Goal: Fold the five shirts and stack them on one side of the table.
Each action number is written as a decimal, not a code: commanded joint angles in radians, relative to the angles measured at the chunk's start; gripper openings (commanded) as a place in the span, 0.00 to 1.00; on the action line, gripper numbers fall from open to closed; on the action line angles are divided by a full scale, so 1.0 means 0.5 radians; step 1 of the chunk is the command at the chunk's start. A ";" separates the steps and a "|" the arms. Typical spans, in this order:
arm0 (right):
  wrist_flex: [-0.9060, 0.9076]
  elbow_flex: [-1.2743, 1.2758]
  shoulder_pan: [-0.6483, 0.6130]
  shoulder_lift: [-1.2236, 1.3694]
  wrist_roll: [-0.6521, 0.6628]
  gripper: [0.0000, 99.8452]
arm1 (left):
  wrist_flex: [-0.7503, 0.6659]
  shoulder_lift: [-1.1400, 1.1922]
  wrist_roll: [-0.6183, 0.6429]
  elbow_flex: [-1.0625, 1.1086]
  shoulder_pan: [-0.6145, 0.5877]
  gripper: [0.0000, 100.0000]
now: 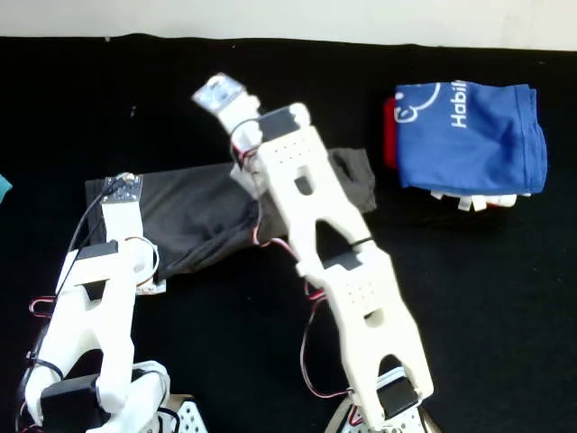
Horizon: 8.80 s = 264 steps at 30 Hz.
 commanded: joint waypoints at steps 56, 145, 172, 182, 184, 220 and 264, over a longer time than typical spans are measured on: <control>0.508 -0.201 -0.351 0.060 -0.365 0.01 | 0.878 1.026 0.381 -1.788 -0.545 0.01; -1.106 4.160 0.956 -3.448 -0.255 0.01 | 2.213 1.171 0.276 -3.095 0.308 0.01; -1.864 5.139 1.119 -3.739 -0.264 0.01 | 1.120 1.649 0.384 -3.098 1.407 0.01; -1.864 5.139 1.119 -3.739 -0.264 0.01 | 1.126 1.600 0.384 -3.144 1.324 0.18; -1.864 5.139 1.119 -3.739 -0.264 0.01 | 1.261 1.542 0.384 -3.230 1.254 0.16; -1.867 5.139 1.119 -3.742 -0.261 0.01 | 2.044 1.591 0.598 -3.742 1.447 0.01; -1.867 5.139 1.119 -3.742 -0.264 0.01 | 1.712 2.757 0.884 -5.206 0.977 0.01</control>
